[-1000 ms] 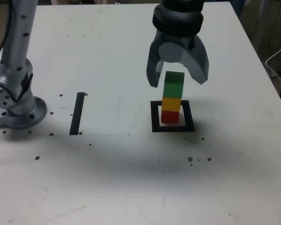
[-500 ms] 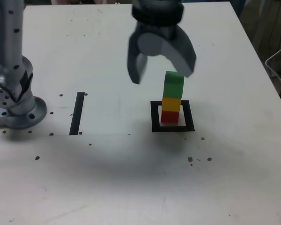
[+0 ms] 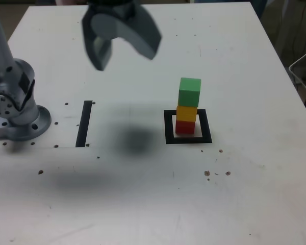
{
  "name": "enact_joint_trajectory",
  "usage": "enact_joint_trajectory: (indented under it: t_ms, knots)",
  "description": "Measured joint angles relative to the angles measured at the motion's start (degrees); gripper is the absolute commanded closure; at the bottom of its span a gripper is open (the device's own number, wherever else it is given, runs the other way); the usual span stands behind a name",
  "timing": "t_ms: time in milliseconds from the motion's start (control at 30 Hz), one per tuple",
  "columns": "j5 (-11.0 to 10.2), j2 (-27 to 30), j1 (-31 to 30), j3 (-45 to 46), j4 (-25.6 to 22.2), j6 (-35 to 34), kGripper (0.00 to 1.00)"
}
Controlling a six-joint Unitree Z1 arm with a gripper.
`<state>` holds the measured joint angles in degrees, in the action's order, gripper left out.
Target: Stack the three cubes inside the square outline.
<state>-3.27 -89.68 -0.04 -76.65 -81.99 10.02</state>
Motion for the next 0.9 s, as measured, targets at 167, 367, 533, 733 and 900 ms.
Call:
enact_joint_trajectory:
  t_ms: [167,367,533,733,900]
  knots:
    - [-0.61,0.84,0.56,9.62,7.70,-0.03,0.01]
    - [-0.17,2.61,0.57,20.78,18.11,-3.53,0.01]
    - [-1.06,2.71,0.51,30.46,26.17,-7.78,0.01]
    - [-3.11,3.01,-0.12,33.86,25.73,-9.86,0.01]
    - [-2.98,3.12,-0.49,33.91,24.33,-10.72,0.01]
